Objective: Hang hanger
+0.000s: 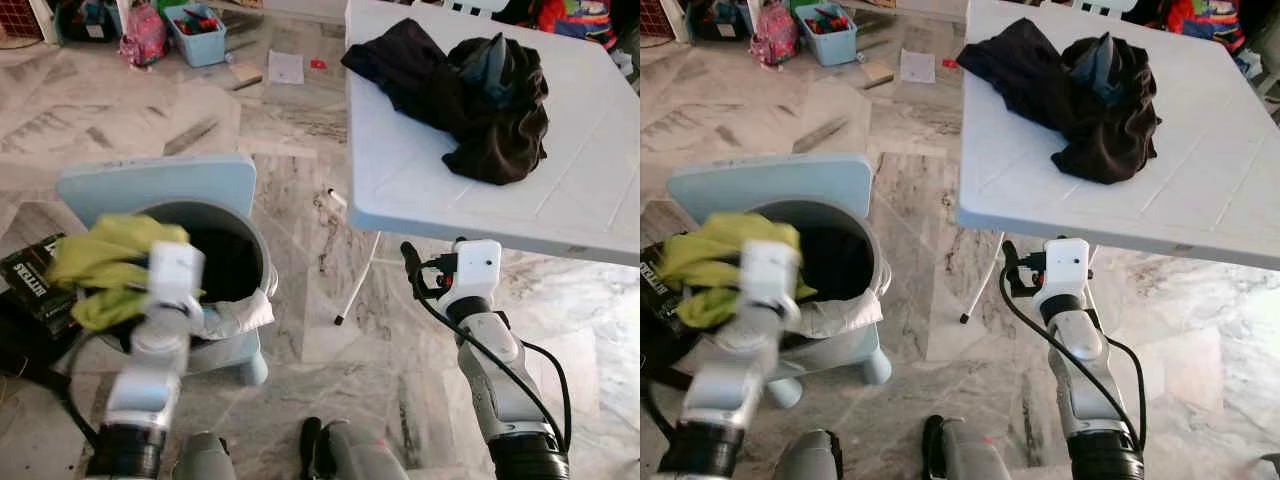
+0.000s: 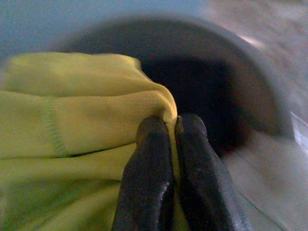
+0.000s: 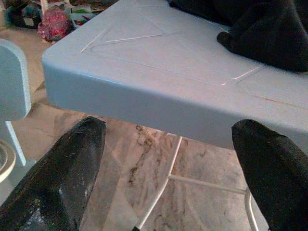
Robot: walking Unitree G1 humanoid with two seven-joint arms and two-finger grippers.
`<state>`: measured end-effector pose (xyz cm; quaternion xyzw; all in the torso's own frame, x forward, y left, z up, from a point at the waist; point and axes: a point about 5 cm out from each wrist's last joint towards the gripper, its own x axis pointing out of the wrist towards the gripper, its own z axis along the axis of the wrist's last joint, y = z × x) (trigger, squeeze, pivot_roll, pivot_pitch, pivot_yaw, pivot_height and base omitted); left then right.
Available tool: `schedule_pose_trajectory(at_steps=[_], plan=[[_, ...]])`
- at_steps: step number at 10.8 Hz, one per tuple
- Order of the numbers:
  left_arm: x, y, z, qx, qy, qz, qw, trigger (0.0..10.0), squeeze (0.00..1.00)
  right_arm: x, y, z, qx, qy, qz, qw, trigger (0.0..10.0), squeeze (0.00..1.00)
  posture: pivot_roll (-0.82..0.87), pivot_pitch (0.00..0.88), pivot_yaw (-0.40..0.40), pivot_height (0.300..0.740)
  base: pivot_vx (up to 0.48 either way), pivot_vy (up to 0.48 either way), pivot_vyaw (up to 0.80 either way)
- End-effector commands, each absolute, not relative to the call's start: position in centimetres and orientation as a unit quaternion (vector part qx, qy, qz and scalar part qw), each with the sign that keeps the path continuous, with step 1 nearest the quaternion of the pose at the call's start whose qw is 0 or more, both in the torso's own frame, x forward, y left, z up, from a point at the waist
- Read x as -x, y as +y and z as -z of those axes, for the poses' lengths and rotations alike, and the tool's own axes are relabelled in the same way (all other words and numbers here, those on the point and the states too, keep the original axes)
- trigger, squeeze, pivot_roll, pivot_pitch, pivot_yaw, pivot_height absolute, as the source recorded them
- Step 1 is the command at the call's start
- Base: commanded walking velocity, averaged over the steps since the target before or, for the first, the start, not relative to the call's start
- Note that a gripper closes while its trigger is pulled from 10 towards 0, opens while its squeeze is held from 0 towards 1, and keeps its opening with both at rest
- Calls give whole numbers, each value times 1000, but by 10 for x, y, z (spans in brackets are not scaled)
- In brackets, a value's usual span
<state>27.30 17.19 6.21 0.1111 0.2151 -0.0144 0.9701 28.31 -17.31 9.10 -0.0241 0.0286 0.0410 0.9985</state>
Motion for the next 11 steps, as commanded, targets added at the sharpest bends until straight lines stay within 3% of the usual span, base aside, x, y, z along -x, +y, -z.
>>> schedule_pose_trajectory(at_steps=[1, 2, 3, 5, 7, 9, 11], plan=[[-269, 156, -63, -109, 221, 58, 968, 10000, 0, -284, -179, -91, 29, 27, -33, 999, 10000, 0, 4, 141, -115, 740, 0, 0, 0], [-261, 147, -60, -134, 234, 107, 957, 10000, 0, -283, -181, -91, 30, 28, -30, 999, 10000, 0, 6, 142, -115, 740, 0, 0, 0], [-253, 143, -55, -156, 251, 134, 946, 10000, 973, -283, -180, -90, 30, 28, -31, 999, 10000, 0, 7, 143, -116, 740, 0, 0, 0], [-243, 141, -60, -217, 241, 173, 930, 10000, 1000, -284, -177, -91, 30, 28, -34, 999, 10000, 0, 13, 143, -120, 740, 0, 0, 0], [-237, 153, -73, -263, 226, 159, 924, 10000, 1000, -285, -178, -91, 32, 28, -34, 999, 10000, 0, 13, 143, -120, 740, 0, 0, 0], [-217, 174, -58, -265, 284, 151, 909, 10000, 1000, -286, -177, -89, 31, 30, -36, 998, 10000, 0, 32, 142, -122, 740, 0, 0, 0], [-200, 186, -27, -196, 362, 137, 901, 10000, 1000, -288, -173, -90, 29, 29, -40, 998, 10000, 0, 35, 136, -122, 740, 0, 0, 0]])
